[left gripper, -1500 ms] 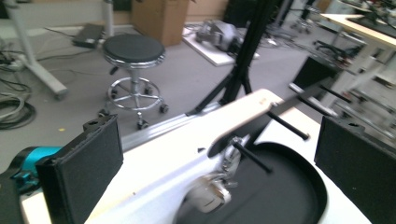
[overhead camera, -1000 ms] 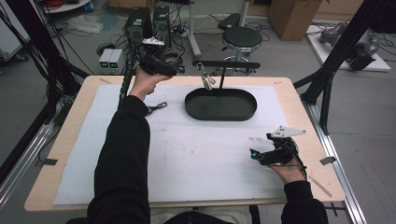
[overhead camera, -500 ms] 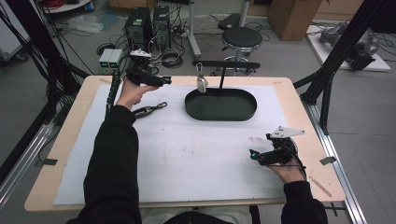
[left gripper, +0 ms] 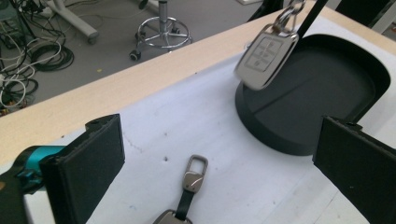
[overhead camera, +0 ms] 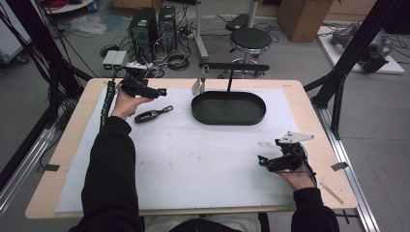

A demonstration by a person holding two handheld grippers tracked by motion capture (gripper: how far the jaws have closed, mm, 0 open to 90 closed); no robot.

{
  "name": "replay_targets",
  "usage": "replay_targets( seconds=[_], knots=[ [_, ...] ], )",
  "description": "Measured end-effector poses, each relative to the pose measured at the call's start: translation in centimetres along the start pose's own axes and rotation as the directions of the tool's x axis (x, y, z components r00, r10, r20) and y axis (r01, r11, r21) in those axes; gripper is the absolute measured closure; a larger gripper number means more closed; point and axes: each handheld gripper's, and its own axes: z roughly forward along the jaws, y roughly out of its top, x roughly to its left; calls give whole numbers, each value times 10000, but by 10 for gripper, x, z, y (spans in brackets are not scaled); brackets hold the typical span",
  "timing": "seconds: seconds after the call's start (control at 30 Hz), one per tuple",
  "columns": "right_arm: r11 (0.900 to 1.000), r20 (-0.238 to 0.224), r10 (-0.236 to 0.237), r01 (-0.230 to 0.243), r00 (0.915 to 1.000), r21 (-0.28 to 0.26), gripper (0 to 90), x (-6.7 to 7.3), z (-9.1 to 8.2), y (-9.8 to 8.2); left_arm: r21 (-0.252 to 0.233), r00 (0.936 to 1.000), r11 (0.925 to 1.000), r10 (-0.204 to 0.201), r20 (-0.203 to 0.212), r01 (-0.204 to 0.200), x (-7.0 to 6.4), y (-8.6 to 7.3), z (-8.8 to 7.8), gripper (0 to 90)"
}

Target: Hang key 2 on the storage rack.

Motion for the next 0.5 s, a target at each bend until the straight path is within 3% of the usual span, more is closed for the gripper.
replay_targets(
  seconds=[0.3,0.5],
  knots=[
    [10000,46,15,-16,10000,90,9,0,0,-1,629,9995,9978,181,253,-197,1,-10,11,27],
    [9999,70,75,-75,9999,68,9,-1,-1,-2,1338,9990,9901,385,233,-413,1,-16,20,27]
  ],
)
